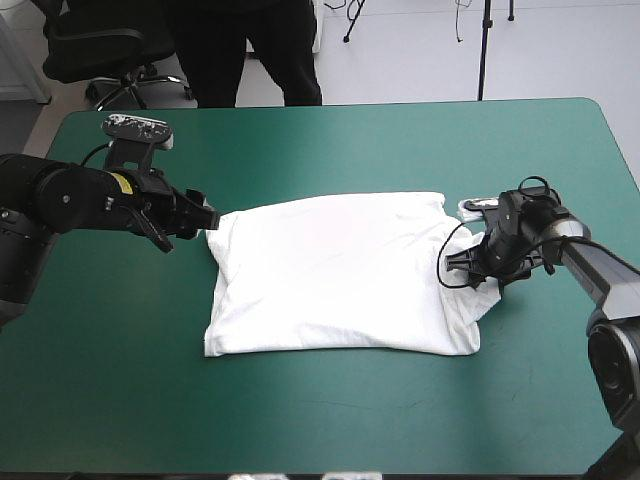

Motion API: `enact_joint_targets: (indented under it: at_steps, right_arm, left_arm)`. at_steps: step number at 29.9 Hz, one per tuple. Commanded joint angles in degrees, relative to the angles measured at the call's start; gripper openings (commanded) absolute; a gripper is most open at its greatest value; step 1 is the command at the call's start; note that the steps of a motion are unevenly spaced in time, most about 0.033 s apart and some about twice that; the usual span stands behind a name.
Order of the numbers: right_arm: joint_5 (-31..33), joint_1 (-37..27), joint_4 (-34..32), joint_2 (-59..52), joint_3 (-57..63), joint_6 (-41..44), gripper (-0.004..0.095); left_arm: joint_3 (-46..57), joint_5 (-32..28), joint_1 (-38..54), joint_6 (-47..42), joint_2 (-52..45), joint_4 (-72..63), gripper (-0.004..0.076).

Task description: Fold the cloth

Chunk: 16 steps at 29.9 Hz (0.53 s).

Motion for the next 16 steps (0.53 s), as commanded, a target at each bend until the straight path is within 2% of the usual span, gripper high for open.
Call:
enact_joint_targets:
  at_steps: [1,4,10,16]
  right_arm:
    - [-1.6,-1.9,3.4,1.6,-0.3,-1.8,0.0246]
    - [-1.7,-3.4,4.0,2.2,-0.3,-1.7,-0.0022]
    - [2.1,-4.1,5.8,0.3,-3.1,-2.1,-0.0017]
    - [5.5,-0.4,15.5,-4.3,-9.3,-7.7,-0.0017]
  left_arm:
    - [-1.7,2.0,-0.3,-0.5,-1.5,-0.6,0.0477]
    - [-1.7,2.0,-0.7,-0.5,-1.5,-0.6,0.0477]
    - [-1.7,2.0,-0.7,-0.5,-1.5,-0.6,0.0477]
    - [-1.7,2.0,-0.7,-0.5,-1.6,-0.9,0.0477]
